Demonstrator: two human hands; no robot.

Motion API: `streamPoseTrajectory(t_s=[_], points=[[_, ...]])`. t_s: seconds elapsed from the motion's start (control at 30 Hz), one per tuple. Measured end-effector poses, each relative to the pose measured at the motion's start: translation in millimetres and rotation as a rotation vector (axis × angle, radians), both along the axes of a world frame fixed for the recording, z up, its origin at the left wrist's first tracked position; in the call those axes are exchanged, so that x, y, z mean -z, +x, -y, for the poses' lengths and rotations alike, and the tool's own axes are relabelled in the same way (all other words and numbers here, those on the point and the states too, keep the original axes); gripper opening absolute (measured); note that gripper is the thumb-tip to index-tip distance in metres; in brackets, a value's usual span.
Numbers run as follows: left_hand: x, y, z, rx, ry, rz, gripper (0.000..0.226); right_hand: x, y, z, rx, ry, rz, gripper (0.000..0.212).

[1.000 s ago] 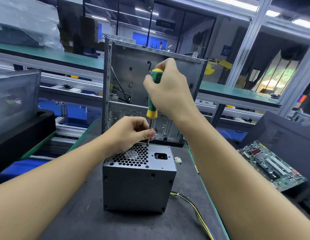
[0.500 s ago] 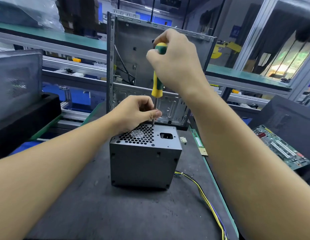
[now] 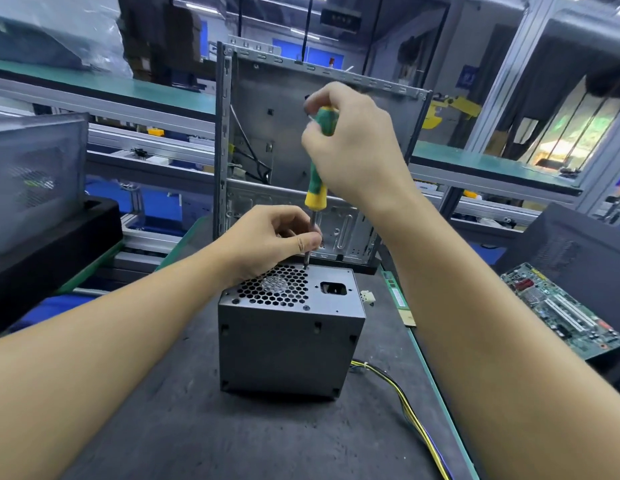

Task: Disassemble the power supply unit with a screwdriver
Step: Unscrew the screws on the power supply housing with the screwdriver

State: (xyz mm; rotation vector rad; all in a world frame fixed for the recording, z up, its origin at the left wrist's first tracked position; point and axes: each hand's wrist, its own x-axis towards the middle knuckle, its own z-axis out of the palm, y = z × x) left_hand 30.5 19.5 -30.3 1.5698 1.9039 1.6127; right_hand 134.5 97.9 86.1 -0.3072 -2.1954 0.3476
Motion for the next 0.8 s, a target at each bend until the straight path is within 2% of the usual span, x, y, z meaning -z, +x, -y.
streamPoseTrajectory(t_s=[0.13,0.3,0.37,0.47,0.53,0.8], points=[[3.4,-1.6,-0.7,0.052,-0.018,0.027,0.016,0.0,0.4,-2.8,-0.012,-0.120,0.015,0.023],[3.9,-1.4,-2.5,0.037,-0.011,0.027,0.009,-1.4,0.9,-2.0,-0.029,-0.037,0.028,0.022],[2.3,-0.2,-2.1,0.021,-0.010,0.009,0.008,-2.3,2.9,-2.3,-0.040,-0.012,0.048,0.014],[1.2,0.1,-2.3,-0.005,-0.023,-0.013,0.014,-5.0,3.5,-0.6,-0.075,-0.129,0.074,0.023],[0.7,0.2,-1.7,-0.021,-0.039,-0.029,0.018,-7.3,1.0,3.3,-0.065,-0.196,0.108,0.019],[0.2,1.5,0.9,-0.019,-0.051,-0.024,0.018,-0.3,-4.1,2.2,-0.063,-0.182,0.125,0.015]])
